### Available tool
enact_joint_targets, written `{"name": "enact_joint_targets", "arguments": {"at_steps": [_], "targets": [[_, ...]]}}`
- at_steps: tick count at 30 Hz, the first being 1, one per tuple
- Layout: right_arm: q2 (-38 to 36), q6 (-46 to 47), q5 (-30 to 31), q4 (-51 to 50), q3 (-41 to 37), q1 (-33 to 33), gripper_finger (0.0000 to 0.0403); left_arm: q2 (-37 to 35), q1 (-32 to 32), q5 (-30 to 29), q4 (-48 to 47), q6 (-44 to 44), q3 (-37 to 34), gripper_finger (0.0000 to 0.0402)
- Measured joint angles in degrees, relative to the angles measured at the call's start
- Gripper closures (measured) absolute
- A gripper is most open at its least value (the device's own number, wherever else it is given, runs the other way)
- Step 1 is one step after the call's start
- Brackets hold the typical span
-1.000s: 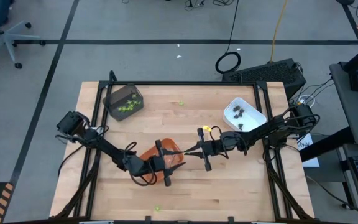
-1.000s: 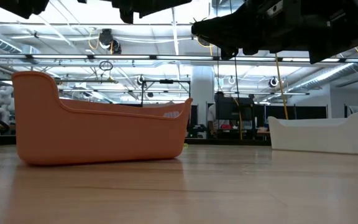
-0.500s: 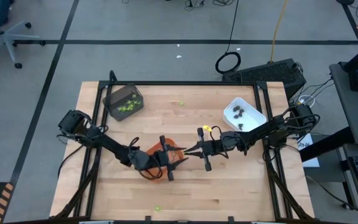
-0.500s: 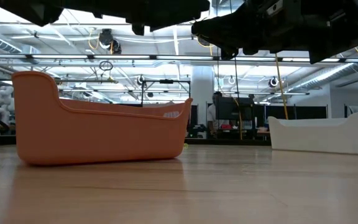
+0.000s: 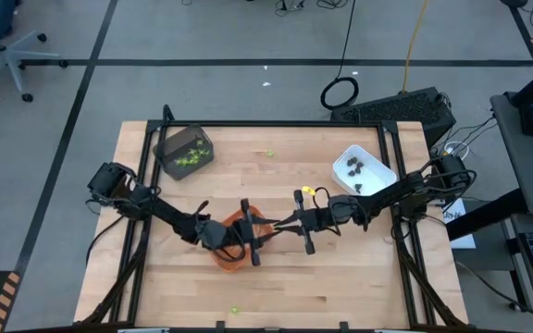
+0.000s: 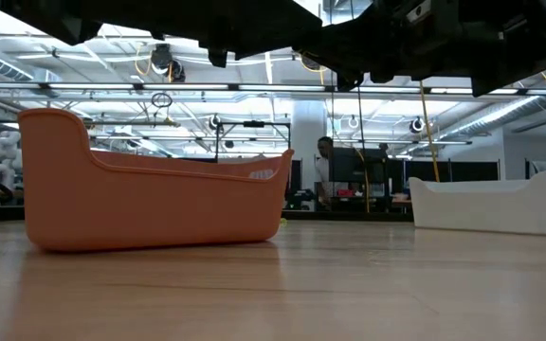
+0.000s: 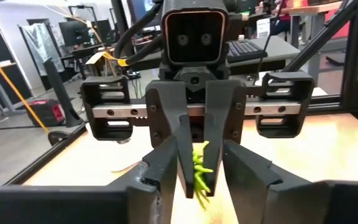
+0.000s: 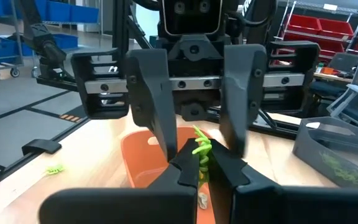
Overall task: Sort Halloween decoration
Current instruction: Put the green spider toy into the black bin
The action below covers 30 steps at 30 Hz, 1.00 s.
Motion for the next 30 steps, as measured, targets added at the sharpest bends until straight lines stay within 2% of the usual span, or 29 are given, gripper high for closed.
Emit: {"name": "enact_joint_targets", "arguments": {"at_steps": [13, 20, 24, 30], "targets": [[0.05, 0.38, -0.17, -0.25, -0.07, 0.02, 0.0401, -0.02, -0.06, -0.22, -0.47, 0.45, 0.00, 0.0390], [0.07, 3.79, 0.31, -0.11, -0.07, 0.02, 0.0398, -0.02, 0.00, -1.04, -0.53, 0.50, 0.00, 0.0401], [0.07, 4.90, 1.62, -0.04, -0.07, 0.02, 0.0369, -0.02, 0.00, -1.32, -0.62, 0.50, 0.00, 0.0401], [0.07, 6.49, 1.98, -0.79, -0.04, -0.01, 0.0288, -0.02, -0.04, -1.31, -0.89, 0.50, 0.00, 0.0401]]}}
